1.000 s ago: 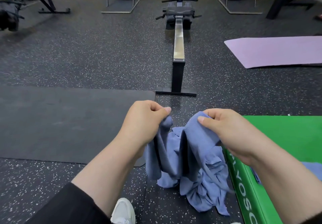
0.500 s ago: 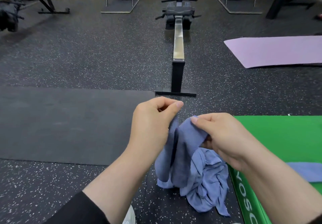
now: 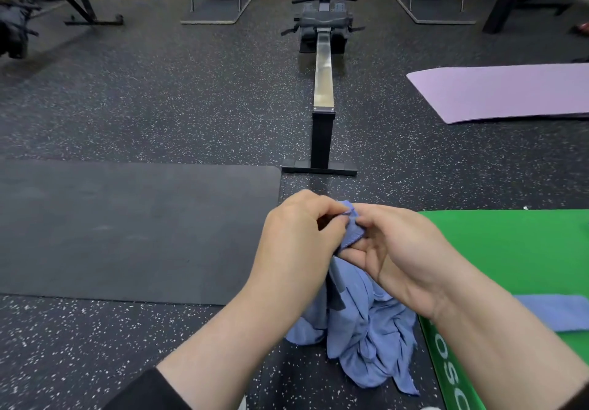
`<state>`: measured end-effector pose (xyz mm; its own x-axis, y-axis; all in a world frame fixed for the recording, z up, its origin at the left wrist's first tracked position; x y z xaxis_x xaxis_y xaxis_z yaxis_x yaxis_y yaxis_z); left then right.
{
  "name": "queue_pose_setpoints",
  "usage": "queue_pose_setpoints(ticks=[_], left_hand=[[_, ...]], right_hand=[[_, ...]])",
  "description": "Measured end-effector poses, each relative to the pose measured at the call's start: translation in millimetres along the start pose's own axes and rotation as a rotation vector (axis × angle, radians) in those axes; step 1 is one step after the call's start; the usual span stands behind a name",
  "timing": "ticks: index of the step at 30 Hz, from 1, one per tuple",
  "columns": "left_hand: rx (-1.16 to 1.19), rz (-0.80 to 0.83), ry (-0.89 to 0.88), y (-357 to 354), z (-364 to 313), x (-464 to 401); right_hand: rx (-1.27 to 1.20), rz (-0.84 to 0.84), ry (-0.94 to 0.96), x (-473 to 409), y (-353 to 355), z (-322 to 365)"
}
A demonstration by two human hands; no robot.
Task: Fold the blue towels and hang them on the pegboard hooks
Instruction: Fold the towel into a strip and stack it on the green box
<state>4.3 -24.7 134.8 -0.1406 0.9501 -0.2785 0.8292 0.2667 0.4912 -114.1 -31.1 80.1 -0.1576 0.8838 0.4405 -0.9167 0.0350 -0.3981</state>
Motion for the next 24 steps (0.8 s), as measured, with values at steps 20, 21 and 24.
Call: queue_pose_setpoints(ticks=[20, 21, 24], left_hand=[[-0.067, 0.287, -0.039, 7, 7, -8], [-0.091, 0.332, -0.047, 2, 10, -5], [-0.106, 0.426, -0.010, -5, 19, 1]], right_hand=[[0.818, -0.045, 0.377, 13, 5, 39], [0.982, -0.053, 0.446, 17, 1, 45], [1.170, -0.024, 0.562, 26, -9, 54]])
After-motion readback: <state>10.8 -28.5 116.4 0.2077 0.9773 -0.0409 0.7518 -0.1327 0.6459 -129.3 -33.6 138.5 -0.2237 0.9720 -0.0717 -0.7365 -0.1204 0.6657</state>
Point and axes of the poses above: each hand's wrist, its own x-axis away from the middle knuckle, its own y-axis out of the back of the hand, z = x × y, the point moved 9 cm from there along -x, towards the middle knuckle, and after that the axes turned 8 degrees about -z, right-handed, at the moved point
